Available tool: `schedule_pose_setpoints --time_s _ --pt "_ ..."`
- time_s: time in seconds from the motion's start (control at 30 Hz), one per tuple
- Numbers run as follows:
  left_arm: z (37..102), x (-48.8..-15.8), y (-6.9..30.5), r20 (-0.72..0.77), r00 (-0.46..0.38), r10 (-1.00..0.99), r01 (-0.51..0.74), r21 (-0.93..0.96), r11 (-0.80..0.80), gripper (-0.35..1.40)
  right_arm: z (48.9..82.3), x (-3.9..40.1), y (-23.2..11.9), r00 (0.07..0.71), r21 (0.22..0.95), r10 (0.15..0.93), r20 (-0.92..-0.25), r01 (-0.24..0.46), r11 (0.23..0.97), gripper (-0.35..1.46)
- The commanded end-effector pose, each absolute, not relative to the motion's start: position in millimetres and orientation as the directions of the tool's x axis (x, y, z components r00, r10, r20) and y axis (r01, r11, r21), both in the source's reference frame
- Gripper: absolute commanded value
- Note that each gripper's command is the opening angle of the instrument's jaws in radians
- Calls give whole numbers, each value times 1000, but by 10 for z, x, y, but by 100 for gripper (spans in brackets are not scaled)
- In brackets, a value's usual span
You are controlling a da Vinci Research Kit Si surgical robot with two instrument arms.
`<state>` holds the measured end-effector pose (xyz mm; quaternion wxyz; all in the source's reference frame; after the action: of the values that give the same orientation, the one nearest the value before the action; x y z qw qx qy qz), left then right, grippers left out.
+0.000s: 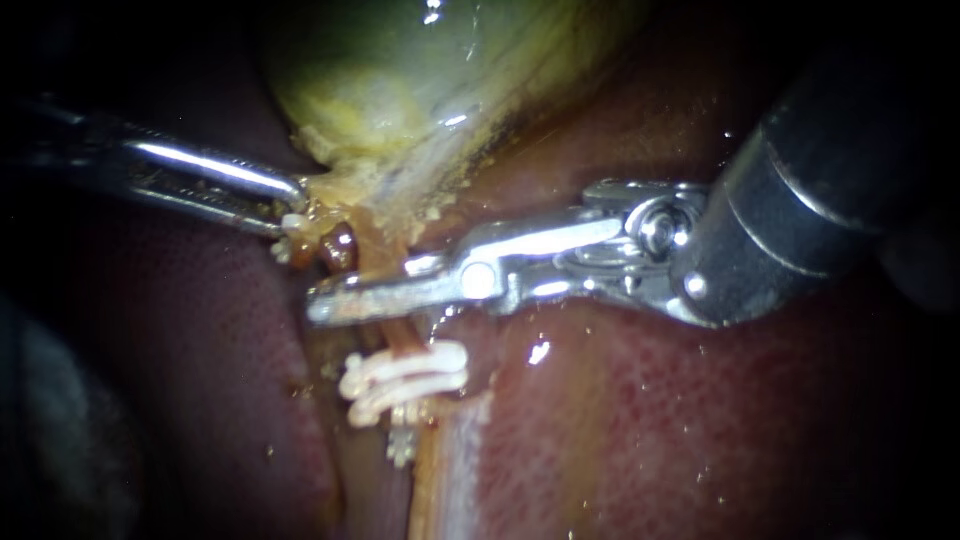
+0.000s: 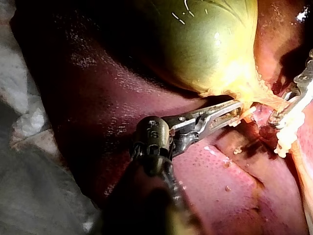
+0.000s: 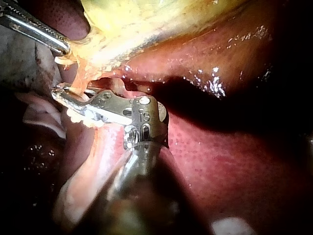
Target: Going back third clip right tube
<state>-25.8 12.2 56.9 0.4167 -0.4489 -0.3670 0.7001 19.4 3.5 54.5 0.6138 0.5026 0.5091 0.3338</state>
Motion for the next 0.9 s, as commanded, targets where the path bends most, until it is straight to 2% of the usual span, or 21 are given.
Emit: schedule_pose_setpoints --time_s 0.03,0.13,0.2,0.27,0.43,0.7,0.9 --pt "569 -258 122 -322 -250 913 -255 -888 -383 -35 545 194 35 259 957 921 -290 102 272 -35" --pt "569 -258 122 -322 -250 913 -255 -888 -383 -35 546 194 33 262 957 920 -291 105 272 -33" --pt "569 -258 122 -322 -250 913 -255 -888 -383 -35 548 194 30 257 937 901 -349 120 329 -9" --pt "569 -258 123 -322 -250 913 -255 -888 -383 -35 552 195 26 254 925 890 -380 128 358 12" --pt "569 -258 122 -322 -250 913 -255 -888 -383 -35 563 199 18 254 895 858 -446 103 435 37" --pt "569 -258 122 -322 -250 913 -255 -888 -383 -35 572 202 24 277 840 805 -524 14 542 49" --pt "569 -258 122 -323 -250 913 -255 -888 -383 -35 577 194 28 317 806 765 -560 -2 591 50"
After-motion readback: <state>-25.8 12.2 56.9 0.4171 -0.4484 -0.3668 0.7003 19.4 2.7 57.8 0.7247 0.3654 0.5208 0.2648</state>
